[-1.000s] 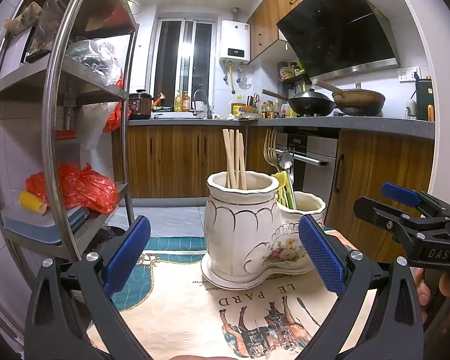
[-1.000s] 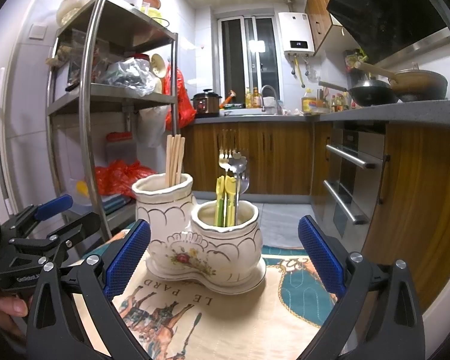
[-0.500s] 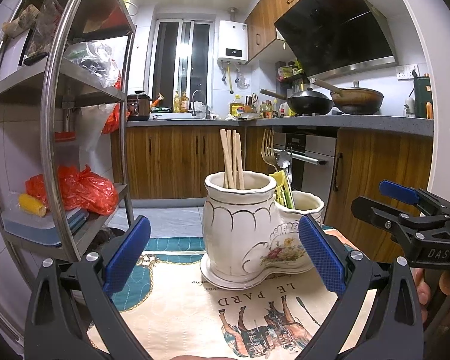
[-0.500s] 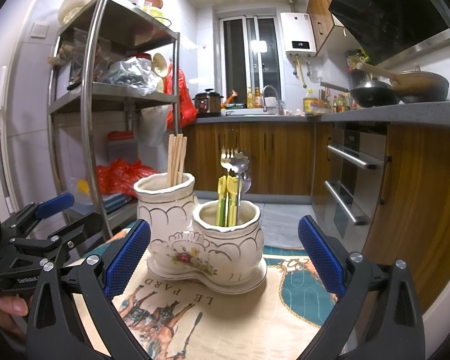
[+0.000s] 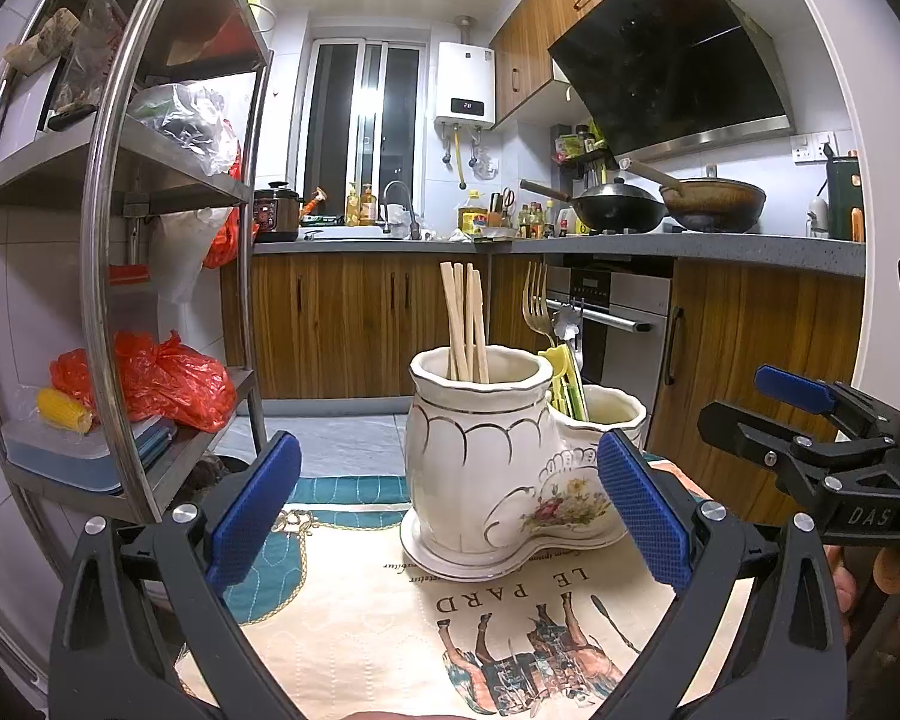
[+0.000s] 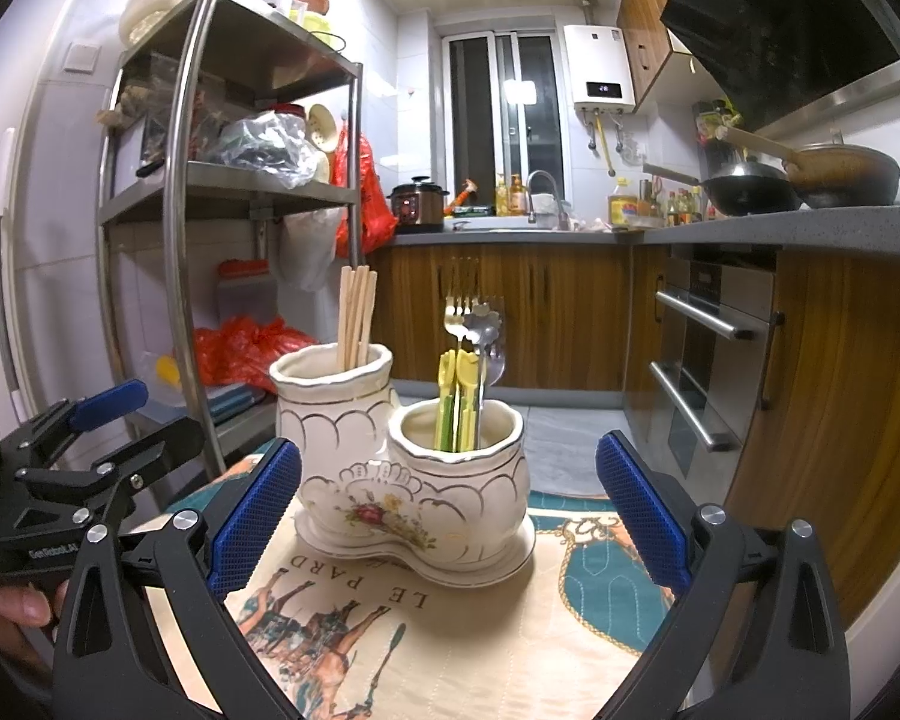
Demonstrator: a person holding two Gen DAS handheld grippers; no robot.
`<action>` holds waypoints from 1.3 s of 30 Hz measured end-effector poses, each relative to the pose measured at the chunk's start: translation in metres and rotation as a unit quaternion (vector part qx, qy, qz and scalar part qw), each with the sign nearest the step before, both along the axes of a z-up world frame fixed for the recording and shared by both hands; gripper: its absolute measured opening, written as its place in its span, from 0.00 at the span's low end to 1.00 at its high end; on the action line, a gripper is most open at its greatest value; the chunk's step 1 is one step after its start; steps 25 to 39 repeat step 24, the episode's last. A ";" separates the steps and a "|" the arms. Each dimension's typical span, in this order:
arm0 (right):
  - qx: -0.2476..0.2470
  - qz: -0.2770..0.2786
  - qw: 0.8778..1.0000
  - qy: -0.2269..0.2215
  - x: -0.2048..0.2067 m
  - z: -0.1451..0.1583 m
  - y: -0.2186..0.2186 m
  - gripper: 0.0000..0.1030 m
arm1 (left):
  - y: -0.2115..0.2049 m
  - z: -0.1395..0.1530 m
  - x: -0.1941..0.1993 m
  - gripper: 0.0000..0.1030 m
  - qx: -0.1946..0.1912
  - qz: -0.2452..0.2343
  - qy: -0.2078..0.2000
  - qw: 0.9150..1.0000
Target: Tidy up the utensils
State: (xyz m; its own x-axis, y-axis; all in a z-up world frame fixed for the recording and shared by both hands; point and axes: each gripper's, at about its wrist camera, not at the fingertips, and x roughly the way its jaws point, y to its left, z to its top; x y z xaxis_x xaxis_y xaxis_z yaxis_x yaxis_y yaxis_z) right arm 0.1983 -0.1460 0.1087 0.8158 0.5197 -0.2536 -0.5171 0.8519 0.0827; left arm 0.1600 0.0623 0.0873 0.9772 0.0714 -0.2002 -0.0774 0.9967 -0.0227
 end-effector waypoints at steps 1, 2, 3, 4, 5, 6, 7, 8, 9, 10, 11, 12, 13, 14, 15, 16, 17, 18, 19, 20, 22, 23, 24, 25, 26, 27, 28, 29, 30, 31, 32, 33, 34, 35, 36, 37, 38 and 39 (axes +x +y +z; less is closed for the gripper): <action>0.000 0.000 1.000 0.000 0.000 0.000 0.000 0.95 | 0.000 0.000 0.000 0.95 0.000 0.000 0.000 1.000; 0.000 0.001 1.000 0.001 0.000 0.000 0.000 0.95 | 0.000 0.000 0.000 0.95 0.000 0.000 0.001 1.000; -0.001 0.000 1.000 0.001 -0.001 0.000 0.001 0.95 | 0.000 0.000 0.000 0.95 0.000 0.000 0.000 1.000; -0.001 0.001 1.000 0.001 -0.001 -0.001 0.001 0.95 | 0.000 0.000 0.000 0.95 0.001 0.001 0.000 1.000; -0.001 0.001 1.000 0.001 0.000 0.000 0.001 0.95 | 0.000 0.000 0.000 0.95 0.001 0.001 -0.001 1.000; -0.001 0.002 1.000 0.001 -0.001 -0.001 0.001 0.95 | 0.001 0.000 0.000 0.95 0.000 0.001 -0.001 1.000; -0.001 0.002 1.000 0.001 -0.001 -0.001 0.001 0.95 | 0.000 0.000 0.000 0.95 0.000 0.001 -0.002 1.000; -0.001 0.002 1.000 0.001 -0.001 -0.001 0.001 0.95 | 0.000 0.000 0.000 0.95 0.000 0.000 -0.001 1.000; -0.001 0.003 1.000 0.001 -0.001 -0.001 0.001 0.95 | 0.001 0.000 0.000 0.95 -0.001 -0.001 0.001 1.000; -0.001 0.002 1.000 0.001 0.000 -0.001 0.001 0.95 | 0.000 0.000 0.000 0.95 0.000 -0.002 0.002 1.000; -0.002 0.002 1.000 0.001 -0.001 -0.001 0.001 0.95 | 0.000 0.000 0.000 0.95 -0.001 -0.003 0.003 1.000; -0.001 0.001 1.000 0.001 -0.001 -0.001 0.001 0.95 | 0.000 0.000 0.000 0.95 0.000 -0.004 0.002 1.000; 0.000 0.001 1.000 0.001 -0.001 -0.001 0.001 0.95 | -0.001 0.000 0.000 0.95 0.000 -0.005 0.002 1.000; 0.000 0.001 1.000 0.001 -0.001 -0.001 0.001 0.95 | -0.002 0.000 -0.001 0.95 0.001 -0.005 0.001 1.000; 0.000 0.002 1.000 0.001 0.000 -0.001 0.001 0.95 | -0.002 0.001 -0.001 0.95 0.002 -0.006 0.001 1.000; 0.000 0.002 1.000 0.002 0.000 -0.001 0.001 0.95 | -0.002 0.000 -0.001 0.95 0.001 -0.006 0.001 1.000; -0.001 0.002 1.000 0.002 -0.001 -0.001 0.001 0.95 | -0.003 0.000 -0.001 0.95 0.000 -0.007 0.002 1.000; -0.002 0.001 1.000 0.002 -0.001 -0.001 0.001 0.95 | -0.003 0.000 -0.001 0.95 -0.001 -0.006 0.003 1.000; -0.002 0.002 1.000 0.002 -0.001 -0.001 0.002 0.95 | -0.003 0.000 0.000 0.95 -0.002 -0.006 0.004 1.000; -0.002 0.002 1.000 0.002 -0.001 -0.001 0.002 0.95 | -0.002 0.000 0.000 0.95 -0.003 -0.006 0.005 1.000; -0.001 0.002 1.000 0.002 0.000 -0.001 0.002 0.95 | -0.002 0.000 0.000 0.95 -0.003 -0.005 0.005 1.000; -0.002 0.002 1.000 0.002 -0.001 -0.001 0.002 0.95 | -0.002 0.000 0.000 0.95 -0.003 -0.005 0.005 1.000; -0.001 0.002 1.000 0.002 -0.001 -0.001 0.002 0.95 | -0.002 0.000 0.001 0.95 -0.003 -0.006 0.005 1.000; -0.001 0.002 1.000 0.002 -0.001 -0.001 0.002 0.95 | -0.002 0.000 0.001 0.95 -0.003 -0.006 0.005 1.000; -0.001 0.002 1.000 0.002 -0.001 -0.001 0.002 0.95 | -0.002 0.000 0.001 0.95 -0.003 -0.006 0.005 1.000; -0.001 0.002 1.000 0.002 -0.001 -0.001 0.002 0.95 | -0.002 0.000 0.001 0.95 -0.003 -0.006 0.005 1.000; -0.001 0.002 1.000 0.002 -0.001 -0.001 0.002 0.95 | -0.002 0.000 0.001 0.95 -0.003 -0.006 0.005 1.000; -0.001 0.002 1.000 0.002 -0.001 -0.001 0.002 0.95 | -0.002 0.000 0.001 0.95 -0.003 -0.006 0.005 1.000; -0.001 0.002 1.000 0.002 -0.001 -0.001 0.002 0.95 | -0.002 0.000 0.001 0.95 -0.003 -0.006 0.005 1.000; -0.001 0.002 1.000 0.002 -0.001 -0.001 0.002 0.95 | -0.002 0.000 0.001 0.95 -0.003 -0.006 0.005 1.000; -0.001 0.002 1.000 0.002 -0.001 -0.001 0.002 0.95 | -0.002 0.000 0.001 0.95 -0.003 -0.006 0.005 1.000; -0.001 0.002 1.000 0.002 -0.001 -0.001 0.002 0.95 | -0.002 0.000 0.001 0.95 -0.003 -0.006 0.005 1.000; -0.001 0.002 1.000 0.002 -0.001 -0.001 0.002 0.95 | -0.002 0.000 0.001 0.95 -0.003 -0.006 0.005 1.000; -0.001 0.002 1.000 0.002 -0.001 -0.001 0.002 0.95 | -0.002 0.000 0.001 0.95 -0.003 -0.006 0.005 1.000; -0.001 0.002 1.000 0.002 -0.001 -0.001 0.002 0.95 | -0.002 0.000 0.001 0.95 -0.003 -0.006 0.005 1.000; -0.001 0.002 1.000 0.002 -0.001 -0.001 0.002 0.95 | -0.002 0.000 0.001 0.95 -0.003 -0.006 0.005 1.000; -0.001 0.002 1.000 0.002 -0.001 -0.001 0.002 0.95 | -0.002 0.000 0.001 0.95 -0.003 -0.006 0.005 1.000; -0.001 0.002 1.000 0.002 -0.001 -0.001 0.002 0.95 | -0.002 0.000 0.001 0.95 -0.003 -0.006 0.005 1.000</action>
